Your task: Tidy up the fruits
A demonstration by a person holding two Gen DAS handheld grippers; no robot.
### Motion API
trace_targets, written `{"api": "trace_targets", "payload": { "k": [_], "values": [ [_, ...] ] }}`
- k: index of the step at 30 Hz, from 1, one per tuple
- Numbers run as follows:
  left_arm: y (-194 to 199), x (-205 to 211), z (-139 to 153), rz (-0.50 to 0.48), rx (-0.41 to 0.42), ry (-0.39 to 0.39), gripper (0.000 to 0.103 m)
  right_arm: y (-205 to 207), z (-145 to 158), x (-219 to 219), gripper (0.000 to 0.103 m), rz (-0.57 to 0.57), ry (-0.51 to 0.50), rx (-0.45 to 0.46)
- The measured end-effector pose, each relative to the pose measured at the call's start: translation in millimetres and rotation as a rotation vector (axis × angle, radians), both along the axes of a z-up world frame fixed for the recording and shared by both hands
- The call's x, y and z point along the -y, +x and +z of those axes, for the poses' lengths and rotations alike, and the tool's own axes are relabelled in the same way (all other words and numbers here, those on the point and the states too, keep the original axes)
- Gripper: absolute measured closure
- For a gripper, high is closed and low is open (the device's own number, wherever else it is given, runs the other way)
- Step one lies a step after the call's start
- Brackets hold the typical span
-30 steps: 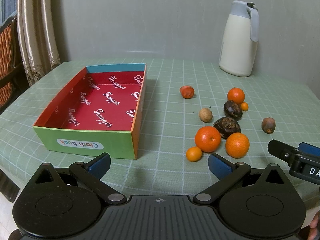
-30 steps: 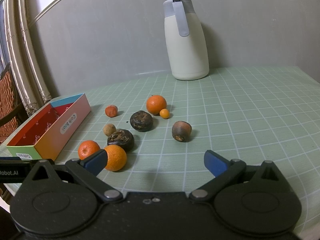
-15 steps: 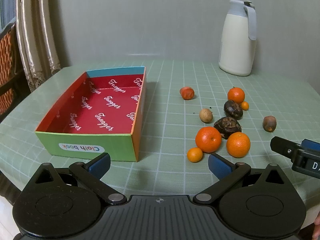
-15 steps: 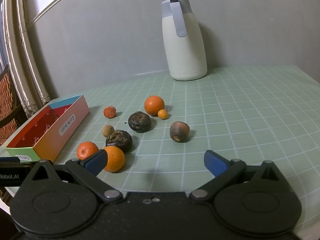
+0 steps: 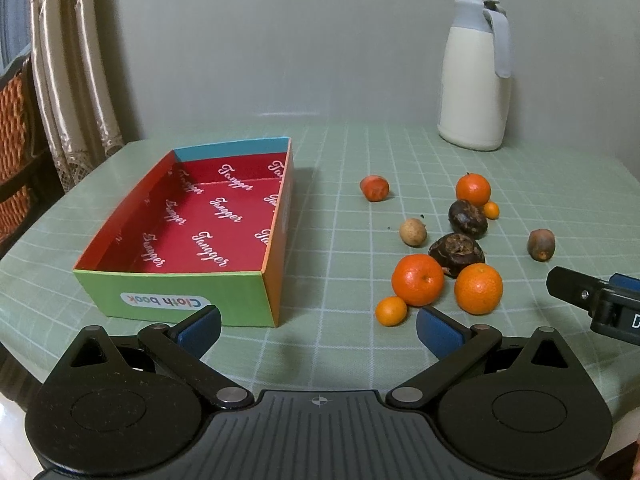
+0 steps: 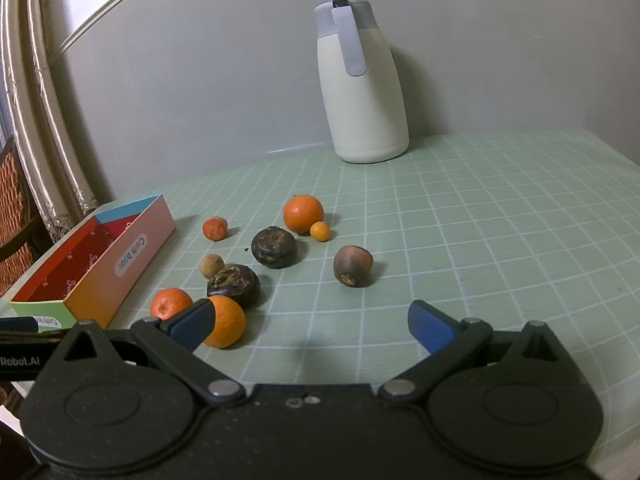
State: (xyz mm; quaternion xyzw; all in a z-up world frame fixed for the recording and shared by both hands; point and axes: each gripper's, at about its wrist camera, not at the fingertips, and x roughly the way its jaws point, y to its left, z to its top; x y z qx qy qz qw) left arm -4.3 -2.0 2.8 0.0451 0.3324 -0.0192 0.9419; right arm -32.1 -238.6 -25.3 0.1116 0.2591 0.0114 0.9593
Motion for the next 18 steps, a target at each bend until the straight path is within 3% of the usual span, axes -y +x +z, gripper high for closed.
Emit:
{"api": "trace_targets", "payload": {
  "k": [18],
  "values": [
    [2.4, 14.6, -2.5, -0.056, 0.008, 0.056, 0.000, -2.4, 1.8, 8.6, 0.000, -0.045, 0.016, 0.011]
  ]
}}
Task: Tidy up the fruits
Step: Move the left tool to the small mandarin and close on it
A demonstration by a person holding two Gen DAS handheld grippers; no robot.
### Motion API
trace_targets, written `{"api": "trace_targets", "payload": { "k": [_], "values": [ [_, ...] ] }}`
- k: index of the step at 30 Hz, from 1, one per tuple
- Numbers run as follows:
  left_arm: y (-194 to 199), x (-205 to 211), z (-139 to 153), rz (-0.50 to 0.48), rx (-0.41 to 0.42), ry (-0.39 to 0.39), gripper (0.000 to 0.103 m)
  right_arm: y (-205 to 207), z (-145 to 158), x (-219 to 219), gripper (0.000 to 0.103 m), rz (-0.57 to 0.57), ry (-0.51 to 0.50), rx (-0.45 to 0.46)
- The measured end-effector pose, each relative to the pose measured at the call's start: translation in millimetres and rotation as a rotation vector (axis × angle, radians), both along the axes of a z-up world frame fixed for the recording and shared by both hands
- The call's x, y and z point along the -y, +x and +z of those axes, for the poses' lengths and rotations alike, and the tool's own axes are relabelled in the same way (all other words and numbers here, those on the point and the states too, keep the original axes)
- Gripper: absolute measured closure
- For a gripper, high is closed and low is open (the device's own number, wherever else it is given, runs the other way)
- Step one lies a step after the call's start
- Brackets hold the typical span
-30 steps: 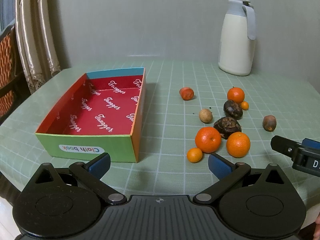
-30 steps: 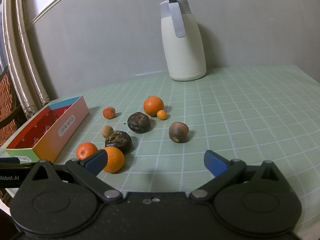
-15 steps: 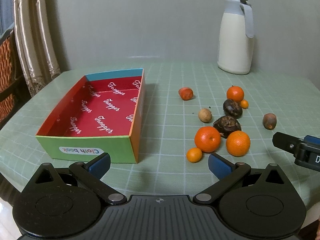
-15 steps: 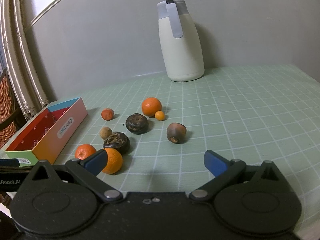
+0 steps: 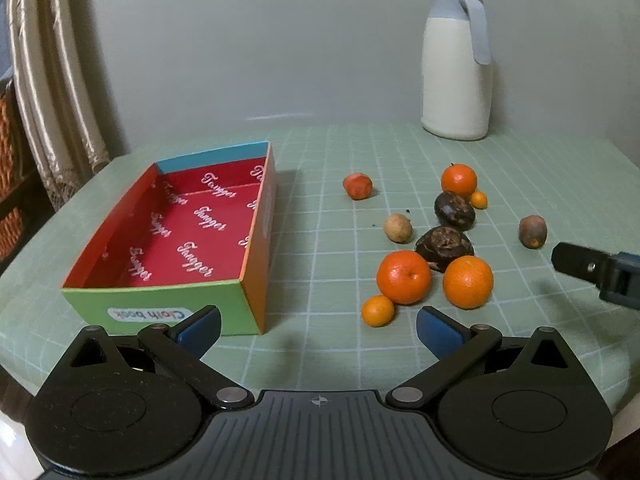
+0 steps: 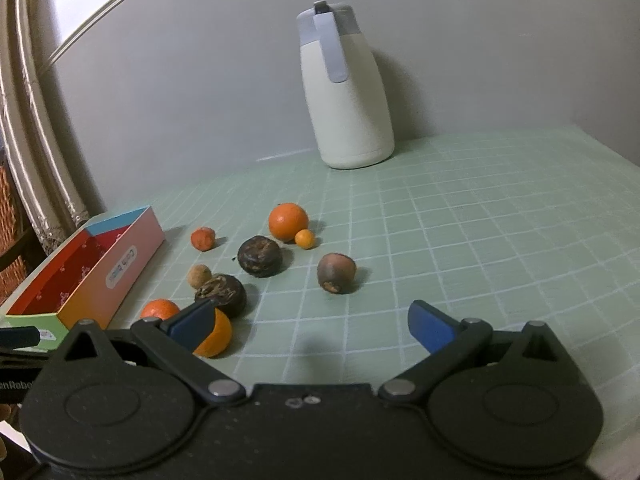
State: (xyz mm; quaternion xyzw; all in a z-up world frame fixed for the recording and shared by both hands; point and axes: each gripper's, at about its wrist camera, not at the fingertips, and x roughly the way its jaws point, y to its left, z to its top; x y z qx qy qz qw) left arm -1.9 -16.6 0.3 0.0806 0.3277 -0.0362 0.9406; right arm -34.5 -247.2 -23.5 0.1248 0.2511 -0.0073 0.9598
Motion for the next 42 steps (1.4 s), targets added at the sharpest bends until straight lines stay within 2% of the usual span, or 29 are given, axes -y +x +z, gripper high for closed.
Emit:
{"api": "trace_targets", "payload": {
  "k": [8, 14, 20, 22, 23, 24, 26, 33, 34, 36, 40, 42],
  "values": [
    [2.7, 15.1, -0.2, -0.060, 0.041, 0.085, 0.000, -4.5, 3.1, 10.2, 0.000, -0.023, 0.022, 0.019],
    [5.8, 19.8, -6.2, -0.096, 0.054, 0.116, 0.001, -6.8, 4.9, 16.1, 0.000, -0.037, 0.025, 0.025],
    [7.4, 25.9, -16.1, -0.119, 0.058, 0.132, 0.001, -8.8, 7.1, 19.6, 0.000, -0.131, -0.062, 0.024],
    [8.3, 28.3, -19.3, -0.127, 0.061, 0.134, 0.014, -9.9, 7.1, 23.4, 0.000, -0.157, -0.071, 0.024],
    [10.2, 29.1, -20.9, -0.137, 0.048, 0.135, 0.030, -10.3, 7.0, 25.7, 0.000, -0.162, -0.064, 0.024],
    [13.3, 29.2, -23.6, -0.146, 0.025, 0.125, 0.037, -11.0, 6.7, 28.2, 0.000, -0.162, -0.053, 0.025],
    [17.6, 27.1, -28.3, -0.143, 0.000, 0.102, 0.038, -12.1, 6.0, 31.9, 0.000, -0.162, -0.036, 0.026],
    [18.4, 27.9, -34.6, -0.172, 0.039, 0.105, 0.038, -14.6, 6.2, 31.9, 0.000, -0.153, -0.037, 0.030],
    [18.9, 28.2, -35.4, -0.178, 0.043, 0.100, 0.041, -14.4, 6.3, 31.8, 0.000, -0.150, -0.035, 0.030],
    [20.8, 27.5, -35.5, -0.195, 0.040, 0.081, 0.054, -13.6, 6.0, 31.9, 0.000, -0.144, -0.030, 0.030],
    [20.5, 28.9, -37.1, -0.209, 0.056, 0.080, 0.058, -14.0, 6.3, 31.9, 0.000, -0.137, -0.026, 0.034],
    [19.0, 28.0, -37.9, -0.214, 0.057, 0.066, 0.064, -13.9, 6.0, 31.8, 0.000, -0.136, -0.026, 0.034]
  ]
}}
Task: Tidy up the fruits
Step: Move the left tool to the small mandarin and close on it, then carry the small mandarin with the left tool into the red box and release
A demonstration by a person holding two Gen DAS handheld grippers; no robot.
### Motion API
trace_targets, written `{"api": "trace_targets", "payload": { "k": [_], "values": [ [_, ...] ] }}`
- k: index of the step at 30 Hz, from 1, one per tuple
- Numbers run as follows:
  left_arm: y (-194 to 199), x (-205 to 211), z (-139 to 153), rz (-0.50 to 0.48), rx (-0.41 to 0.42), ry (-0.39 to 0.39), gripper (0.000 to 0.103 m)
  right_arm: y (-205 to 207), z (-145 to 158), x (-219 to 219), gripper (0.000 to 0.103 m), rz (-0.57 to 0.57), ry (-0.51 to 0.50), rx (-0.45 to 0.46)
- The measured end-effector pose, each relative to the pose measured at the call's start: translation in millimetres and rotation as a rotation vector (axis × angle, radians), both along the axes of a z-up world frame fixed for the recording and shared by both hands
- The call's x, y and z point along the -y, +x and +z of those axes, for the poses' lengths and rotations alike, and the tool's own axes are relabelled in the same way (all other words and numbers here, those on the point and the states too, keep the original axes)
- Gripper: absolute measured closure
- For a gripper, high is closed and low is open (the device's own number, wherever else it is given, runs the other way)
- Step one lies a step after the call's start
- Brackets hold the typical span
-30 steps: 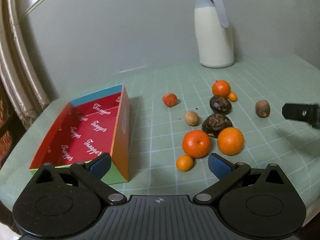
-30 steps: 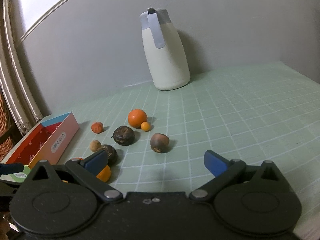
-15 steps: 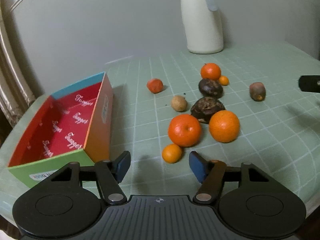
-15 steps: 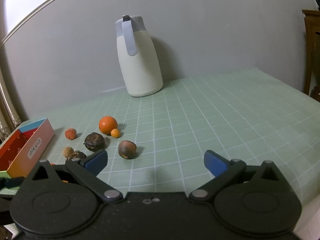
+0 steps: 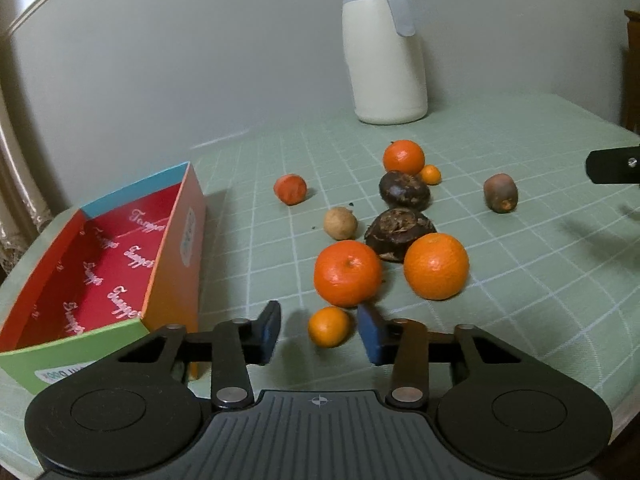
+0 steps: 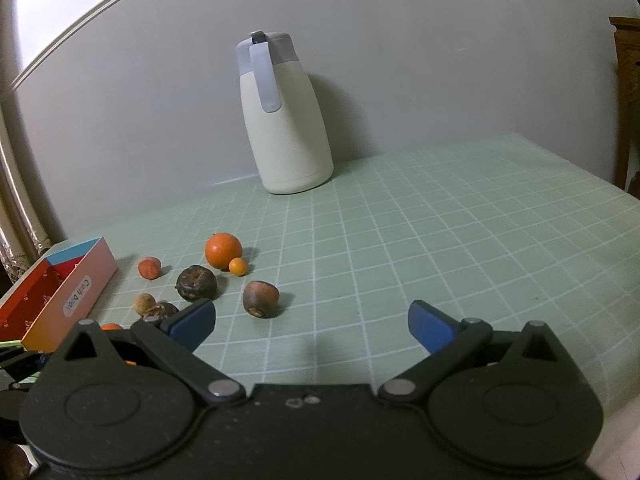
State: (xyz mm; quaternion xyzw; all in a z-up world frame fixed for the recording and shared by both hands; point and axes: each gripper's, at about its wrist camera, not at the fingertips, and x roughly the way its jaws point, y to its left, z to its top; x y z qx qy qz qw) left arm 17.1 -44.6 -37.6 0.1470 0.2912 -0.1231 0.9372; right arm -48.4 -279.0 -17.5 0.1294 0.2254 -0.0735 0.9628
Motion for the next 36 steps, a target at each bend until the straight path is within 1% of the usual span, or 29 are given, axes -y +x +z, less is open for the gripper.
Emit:
{"api": "trace_targets", "payload": {
  "k": [4, 6, 8, 12, 18, 21, 24, 33, 36],
  "values": [
    [-3.6, 1.3, -1.5, -0.009, 0.015, 0.006, 0.068, 1.2, -0.7, 0.1, 0.000, 0.002, 0.006, -0.001],
    [-5.9, 0.0, -2.0, -0.012, 0.014, -0.013, 0.075, 1.7, -1.0, -0.3, 0.000, 0.003, 0.006, -0.002],
    [-8.2, -1.3, -3.0, -0.010, 0.017, -0.029, 0.078, 2.3, -1.6, -0.9, 0.000, 0.005, 0.005, -0.005],
    [-11.9, -2.9, -6.1, -0.007, 0.036, -0.046, 0.080, 2.1, -2.3, -2.0, 0.000, 0.010, 0.002, -0.007],
    [-13.6, -4.1, -4.5, 0.009, 0.024, -0.052, 0.081, 3.2, -4.4, -2.1, 0.000, 0.007, 0.002, -0.013],
    [-12.6, -7.7, -2.1, 0.016, 0.007, -0.077, 0.081, 3.4, -5.4, -2.5, 0.000, 0.010, 0.005, -0.013],
    [-11.8, -10.5, 0.8, 0.023, 0.001, -0.085, 0.081, 4.5, -6.3, -4.2, 0.000, 0.017, 0.002, -0.017],
    [-16.6, -15.5, 18.8, 0.033, 0.043, -0.100, 0.081, 6.9, -8.4, -10.6, 0.000, 0.028, -0.006, -0.022],
    [-17.8, -19.5, 25.8, 0.041, 0.068, -0.097, 0.081, 7.3, -8.9, -12.3, 0.000, 0.031, -0.010, -0.022]
  ]
}}
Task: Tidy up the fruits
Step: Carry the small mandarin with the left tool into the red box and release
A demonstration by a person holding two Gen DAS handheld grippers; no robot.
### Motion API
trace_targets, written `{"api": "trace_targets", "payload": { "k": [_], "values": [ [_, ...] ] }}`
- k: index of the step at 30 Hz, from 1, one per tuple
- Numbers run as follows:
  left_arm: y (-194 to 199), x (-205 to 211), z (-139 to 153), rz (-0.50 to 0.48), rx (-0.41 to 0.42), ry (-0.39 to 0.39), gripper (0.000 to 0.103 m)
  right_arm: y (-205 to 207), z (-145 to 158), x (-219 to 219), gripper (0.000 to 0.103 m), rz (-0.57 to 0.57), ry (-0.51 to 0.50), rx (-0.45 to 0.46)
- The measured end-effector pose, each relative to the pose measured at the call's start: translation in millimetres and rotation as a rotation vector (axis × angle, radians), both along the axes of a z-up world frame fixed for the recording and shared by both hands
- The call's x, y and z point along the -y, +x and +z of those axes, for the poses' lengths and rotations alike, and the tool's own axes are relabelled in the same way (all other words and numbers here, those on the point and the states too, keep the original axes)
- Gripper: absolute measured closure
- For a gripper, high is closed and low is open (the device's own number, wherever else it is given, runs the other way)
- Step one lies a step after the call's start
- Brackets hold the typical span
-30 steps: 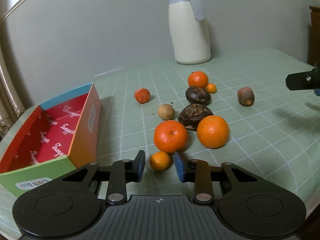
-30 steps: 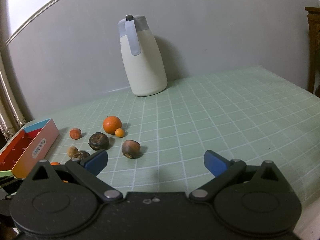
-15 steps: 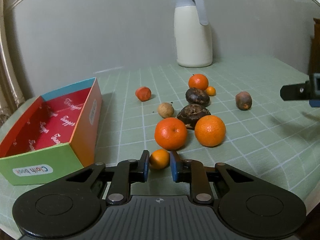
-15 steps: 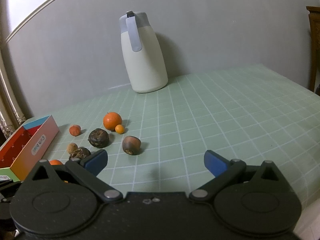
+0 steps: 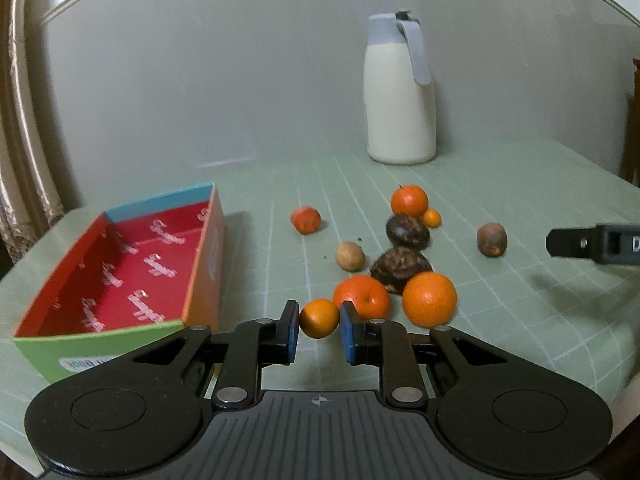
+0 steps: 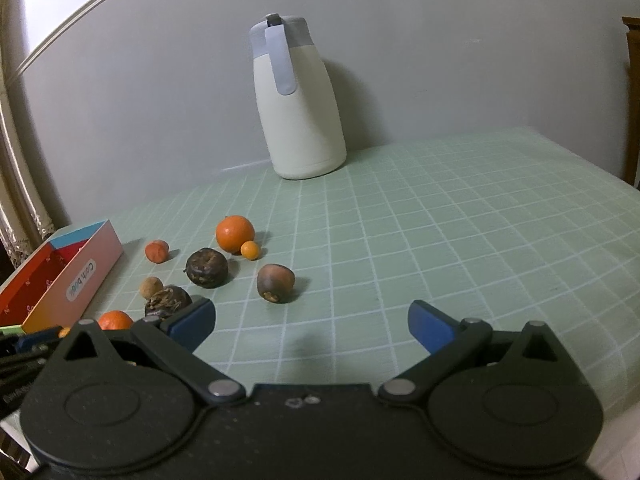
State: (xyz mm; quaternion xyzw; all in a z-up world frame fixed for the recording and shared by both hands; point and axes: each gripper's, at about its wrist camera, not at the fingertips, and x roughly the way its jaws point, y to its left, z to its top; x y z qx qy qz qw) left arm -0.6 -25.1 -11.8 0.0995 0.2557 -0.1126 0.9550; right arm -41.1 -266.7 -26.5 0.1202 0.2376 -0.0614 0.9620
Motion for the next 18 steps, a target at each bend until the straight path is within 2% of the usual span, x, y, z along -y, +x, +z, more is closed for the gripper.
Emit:
{"api": "trace_targets", "payload": {
  "k": [8, 18],
  "values": [
    [6.5, -19.9, 20.8, 0.070, 0.063, 0.010, 0.081, 3.5, 0.4, -7.6, 0.000, 0.018, -0.004, 0.006],
    [34.4, -74.4, 25.0, 0.248, 0.093, 0.031, 0.081, 14.5, 0.9, -28.7, 0.000, 0.066, -0.024, 0.005]
  ]
}}
